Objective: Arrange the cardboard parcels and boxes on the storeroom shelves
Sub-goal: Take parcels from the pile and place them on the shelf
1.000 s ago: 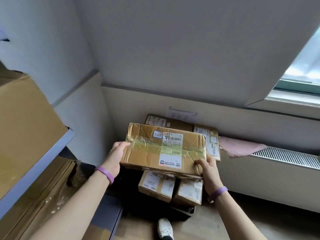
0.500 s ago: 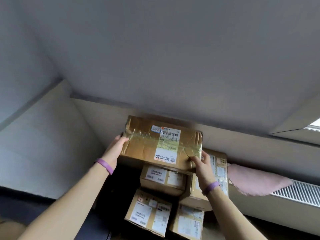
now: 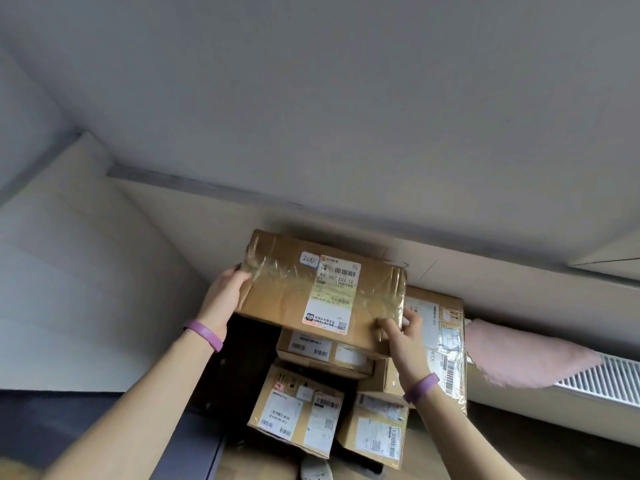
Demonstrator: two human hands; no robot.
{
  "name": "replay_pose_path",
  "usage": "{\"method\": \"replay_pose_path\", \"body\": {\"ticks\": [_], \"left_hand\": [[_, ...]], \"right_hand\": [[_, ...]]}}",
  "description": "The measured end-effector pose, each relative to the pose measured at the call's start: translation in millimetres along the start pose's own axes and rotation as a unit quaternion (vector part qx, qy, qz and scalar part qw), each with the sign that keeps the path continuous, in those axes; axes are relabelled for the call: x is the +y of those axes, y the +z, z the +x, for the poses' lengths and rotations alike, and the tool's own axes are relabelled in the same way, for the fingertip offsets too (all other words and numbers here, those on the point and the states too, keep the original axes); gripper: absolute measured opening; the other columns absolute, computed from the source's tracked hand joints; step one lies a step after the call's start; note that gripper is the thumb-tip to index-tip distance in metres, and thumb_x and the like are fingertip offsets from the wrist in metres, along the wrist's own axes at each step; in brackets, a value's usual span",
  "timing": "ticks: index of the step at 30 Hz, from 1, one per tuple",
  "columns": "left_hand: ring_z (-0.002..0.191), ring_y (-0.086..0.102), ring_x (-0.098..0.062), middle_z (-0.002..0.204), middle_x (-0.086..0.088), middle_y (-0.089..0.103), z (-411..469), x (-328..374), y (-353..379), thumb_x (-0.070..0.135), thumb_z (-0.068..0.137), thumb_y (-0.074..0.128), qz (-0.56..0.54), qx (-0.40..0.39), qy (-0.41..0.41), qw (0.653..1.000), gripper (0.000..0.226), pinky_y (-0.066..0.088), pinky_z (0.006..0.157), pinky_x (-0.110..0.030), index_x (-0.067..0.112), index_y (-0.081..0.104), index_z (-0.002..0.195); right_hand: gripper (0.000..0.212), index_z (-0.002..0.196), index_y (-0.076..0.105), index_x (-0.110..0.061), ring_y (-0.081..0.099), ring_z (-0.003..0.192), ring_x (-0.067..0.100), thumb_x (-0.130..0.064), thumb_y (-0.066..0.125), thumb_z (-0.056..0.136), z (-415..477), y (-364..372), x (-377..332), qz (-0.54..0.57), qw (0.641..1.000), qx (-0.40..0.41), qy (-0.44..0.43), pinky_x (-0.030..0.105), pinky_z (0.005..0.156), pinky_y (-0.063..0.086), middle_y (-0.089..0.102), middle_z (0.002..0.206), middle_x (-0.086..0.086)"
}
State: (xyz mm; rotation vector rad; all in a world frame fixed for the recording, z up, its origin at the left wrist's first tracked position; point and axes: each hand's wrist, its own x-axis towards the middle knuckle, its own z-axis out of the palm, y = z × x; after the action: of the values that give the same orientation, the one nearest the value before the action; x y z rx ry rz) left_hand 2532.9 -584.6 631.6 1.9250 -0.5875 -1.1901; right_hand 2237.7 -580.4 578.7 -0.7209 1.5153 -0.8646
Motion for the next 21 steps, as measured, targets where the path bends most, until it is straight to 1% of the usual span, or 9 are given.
{"method": "replay_pose_path", "body": {"ticks": [3,5,8,11,13,16,17,19,21], "left_hand": [[0.112,0.062,-0.026,0.117,-0.005,0.068,-14,-9,-13,0.048,0.078,0.055,-0.008,0.004,-0.021,1.000,0.036,0.048,0.101,-0.047,0.028,0.066,0.105],[0.114,0.061,-0.026,0.120,-0.005,0.067,-24,-16,-20,0.050,0.073,0.054,-0.021,0.006,-0.027,0.999,0.040,0.048,0.103,-0.048,0.030,0.065,0.106],[0.114,0.061,-0.024,0.121,-0.004,0.065,-35,-28,-27,0.045,0.087,0.055,-0.037,0.015,-0.019,0.999,0.021,0.048,0.104,-0.048,0.031,0.063,0.101],[0.115,0.061,-0.026,0.122,-0.006,0.065,-40,-48,-37,0.043,0.094,0.050,-0.048,0.028,-0.021,0.998,0.026,0.049,0.102,-0.048,0.026,0.065,0.107],[0.114,0.061,-0.027,0.122,-0.008,0.065,-44,-62,-42,0.040,0.099,0.046,-0.050,0.035,-0.030,0.998,0.027,0.050,0.098,-0.047,0.024,0.063,0.111],[0.103,0.063,-0.027,0.116,-0.011,0.066,-44,-85,-44,0.039,0.101,0.045,-0.050,0.043,-0.059,0.996,0.025,0.051,0.080,-0.038,0.022,0.062,0.107],[0.097,0.064,-0.026,0.113,-0.012,0.067,-43,-90,-42,0.040,0.101,0.044,-0.052,0.040,-0.070,0.995,0.027,0.050,0.074,-0.035,0.020,0.062,0.106],[0.086,0.063,-0.023,0.105,-0.012,0.068,-41,-97,-38,0.040,0.101,0.044,-0.052,0.031,-0.096,0.994,0.033,0.048,0.067,-0.032,0.014,0.063,0.109],[0.085,0.064,-0.022,0.104,-0.012,0.069,-35,-101,-31,0.040,0.101,0.045,-0.050,0.014,-0.112,0.992,0.037,0.047,0.066,-0.031,0.011,0.065,0.113]], "right_hand": [[0.042,0.128,0.040,-0.012,0.063,0.077,0.024,-0.007,0.062,0.093,-15,-1,8,0.002,1.000,-0.004,0.010,0.034,0.063,0.051,0.064,0.102,0.011],[0.041,0.127,0.039,-0.013,0.061,0.074,0.024,-0.008,0.062,0.094,-24,0,10,0.000,1.000,-0.005,0.010,0.033,0.062,0.050,0.064,0.104,0.012],[0.046,0.129,0.039,-0.014,0.061,0.073,0.024,-0.013,0.066,0.092,-36,-3,15,-0.006,1.000,-0.008,0.005,0.034,0.063,0.050,0.064,0.111,0.015],[0.050,0.130,0.039,-0.016,0.063,0.077,0.024,-0.017,0.068,0.089,-51,-8,23,-0.017,1.000,-0.019,0.001,0.037,0.066,0.052,0.063,0.114,0.014],[0.046,0.130,0.039,-0.016,0.066,0.085,0.029,-0.013,0.066,0.092,-59,-9,34,-0.023,0.999,-0.023,0.002,0.043,0.072,0.056,0.063,0.113,0.014],[0.044,0.128,0.039,-0.017,0.066,0.100,0.035,-0.013,0.065,0.092,-65,-7,51,-0.034,0.999,-0.020,0.020,0.052,0.089,0.055,0.063,0.114,0.013],[0.044,0.127,0.039,-0.017,0.066,0.099,0.035,-0.013,0.065,0.092,-65,-6,55,-0.036,0.999,-0.017,0.028,0.052,0.089,0.055,0.063,0.113,0.013],[0.044,0.129,0.039,-0.014,0.065,0.090,0.030,-0.010,0.064,0.093,-60,-7,63,-0.037,0.998,-0.009,0.042,0.043,0.079,0.054,0.064,0.110,0.014],[0.044,0.131,0.039,-0.010,0.062,0.083,0.024,-0.007,0.062,0.093,-52,-8,66,-0.045,0.998,-0.005,0.051,0.036,0.071,0.050,0.064,0.102,0.013]]}}
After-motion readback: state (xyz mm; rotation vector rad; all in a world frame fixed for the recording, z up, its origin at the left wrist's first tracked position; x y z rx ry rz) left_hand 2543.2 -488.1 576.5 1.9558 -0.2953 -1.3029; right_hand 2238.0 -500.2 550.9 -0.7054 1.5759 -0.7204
